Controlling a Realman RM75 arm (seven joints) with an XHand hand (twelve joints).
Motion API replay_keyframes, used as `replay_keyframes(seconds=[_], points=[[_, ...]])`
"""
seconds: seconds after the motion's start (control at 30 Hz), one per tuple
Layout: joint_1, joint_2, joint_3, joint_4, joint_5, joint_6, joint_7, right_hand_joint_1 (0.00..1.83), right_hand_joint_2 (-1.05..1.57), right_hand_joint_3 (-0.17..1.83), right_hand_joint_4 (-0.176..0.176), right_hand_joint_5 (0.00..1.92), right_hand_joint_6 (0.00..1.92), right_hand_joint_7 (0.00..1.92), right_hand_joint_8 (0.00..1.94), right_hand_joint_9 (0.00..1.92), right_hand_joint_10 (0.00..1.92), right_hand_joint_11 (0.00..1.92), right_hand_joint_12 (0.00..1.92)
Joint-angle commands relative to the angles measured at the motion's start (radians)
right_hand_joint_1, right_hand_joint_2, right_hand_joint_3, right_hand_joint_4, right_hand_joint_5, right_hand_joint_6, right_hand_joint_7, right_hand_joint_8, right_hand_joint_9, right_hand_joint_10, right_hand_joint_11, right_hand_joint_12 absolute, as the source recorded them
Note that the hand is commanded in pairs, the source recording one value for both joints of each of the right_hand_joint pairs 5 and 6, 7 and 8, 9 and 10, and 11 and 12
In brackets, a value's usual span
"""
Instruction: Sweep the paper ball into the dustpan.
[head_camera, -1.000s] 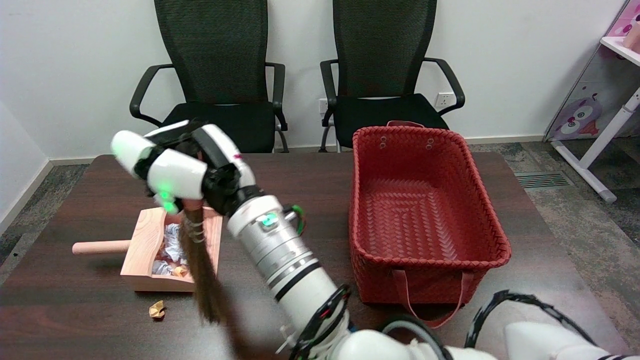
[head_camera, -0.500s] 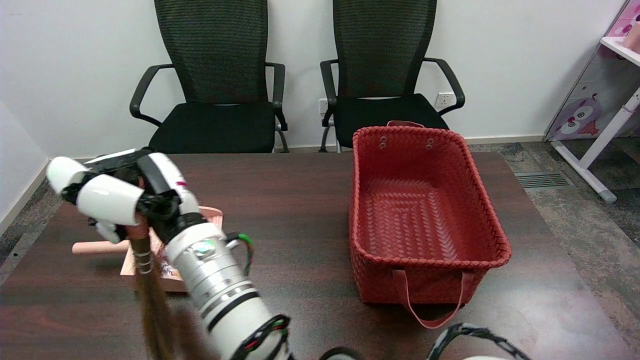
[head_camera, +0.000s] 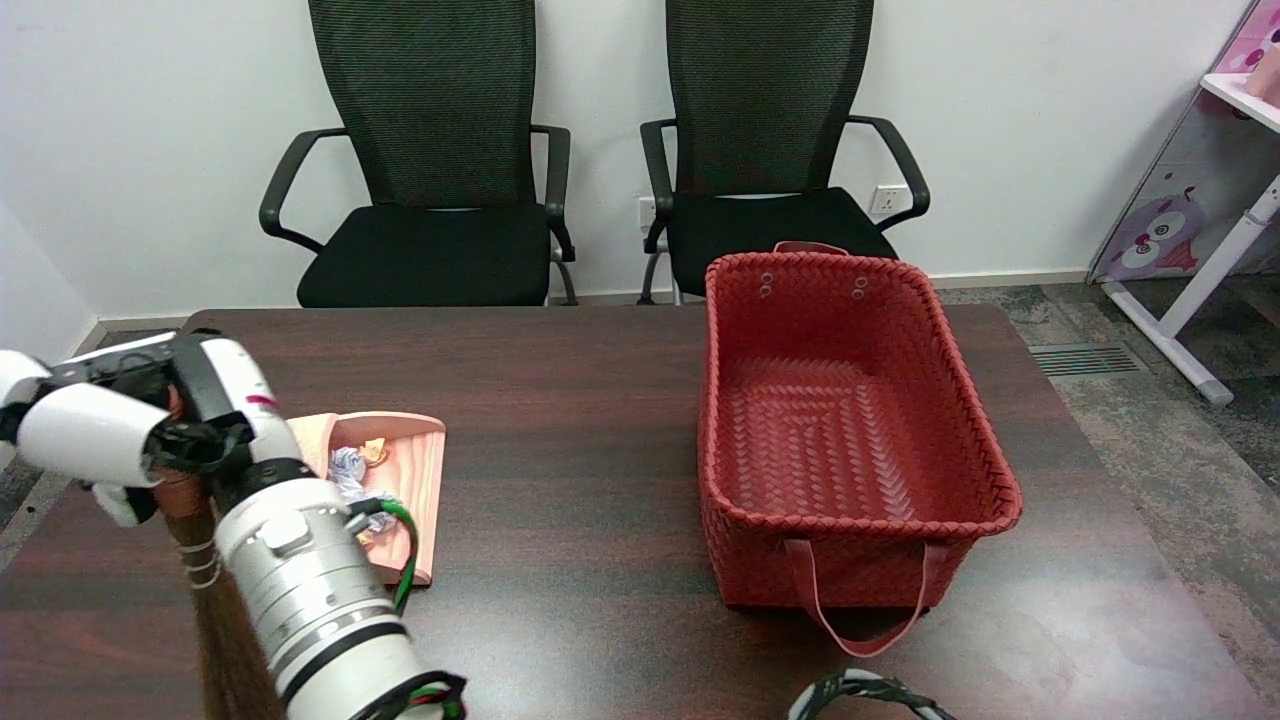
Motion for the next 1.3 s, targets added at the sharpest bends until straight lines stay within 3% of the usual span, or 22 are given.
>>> replay_keyframes(seconds=[0.03,0.67,1.3], points=[[0.037,-0.132,-0.025,0.212,0.0,0.031,0.008,0.88,1.57,1.54,0.176,1.92,1.92,1.92,1.92,1.92,1.92,1.92,1.92],[0.134,-0.126,-0.01,0.388,-0.008,0.023,0.196,0.87,1.56,1.42,0.176,1.92,1.92,1.92,1.92,1.92,1.92,1.92,1.92],[0.146,-0.082,0.033,0.424,-0.01,0.049,0.222,0.86,1.57,1.28,0.176,1.92,1.92,1.92,1.92,1.92,1.92,1.92,1.92]])
